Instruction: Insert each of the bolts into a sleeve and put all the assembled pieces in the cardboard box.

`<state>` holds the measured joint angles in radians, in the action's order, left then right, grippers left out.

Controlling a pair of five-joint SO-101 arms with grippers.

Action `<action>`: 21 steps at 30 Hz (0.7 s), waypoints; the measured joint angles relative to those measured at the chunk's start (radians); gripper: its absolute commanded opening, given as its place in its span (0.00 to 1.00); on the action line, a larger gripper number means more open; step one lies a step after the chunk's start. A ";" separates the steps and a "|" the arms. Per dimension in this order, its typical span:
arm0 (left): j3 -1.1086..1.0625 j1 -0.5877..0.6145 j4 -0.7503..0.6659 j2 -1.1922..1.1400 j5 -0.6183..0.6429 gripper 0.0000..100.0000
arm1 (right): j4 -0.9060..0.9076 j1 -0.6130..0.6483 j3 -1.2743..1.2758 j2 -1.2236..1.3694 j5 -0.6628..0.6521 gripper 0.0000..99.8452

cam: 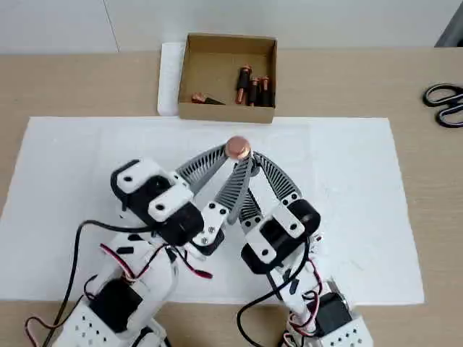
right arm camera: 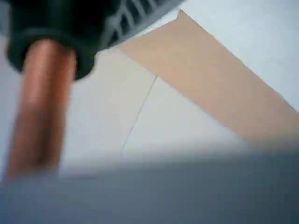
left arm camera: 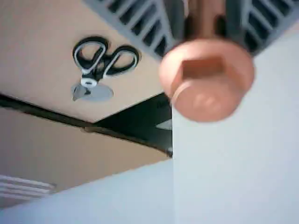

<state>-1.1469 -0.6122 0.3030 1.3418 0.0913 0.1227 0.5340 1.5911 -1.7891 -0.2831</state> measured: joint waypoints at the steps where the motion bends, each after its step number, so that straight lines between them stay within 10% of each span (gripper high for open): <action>1: -0.015 0.000 0.017 0.020 0.000 0.01 | 0.000 0.000 0.000 0.000 0.000 0.00; 12: -0.025 0.028 0.222 0.078 -0.029 0.24 | -0.002 -0.006 -0.002 -0.002 0.002 0.00; 21: 0.025 0.043 0.285 0.069 -0.074 0.23 | -0.002 -0.002 -0.003 -0.003 -0.002 0.00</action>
<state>-1.1224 -0.5692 0.5884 1.4108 0.0176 0.1212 0.5324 1.5881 -1.7921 -0.2846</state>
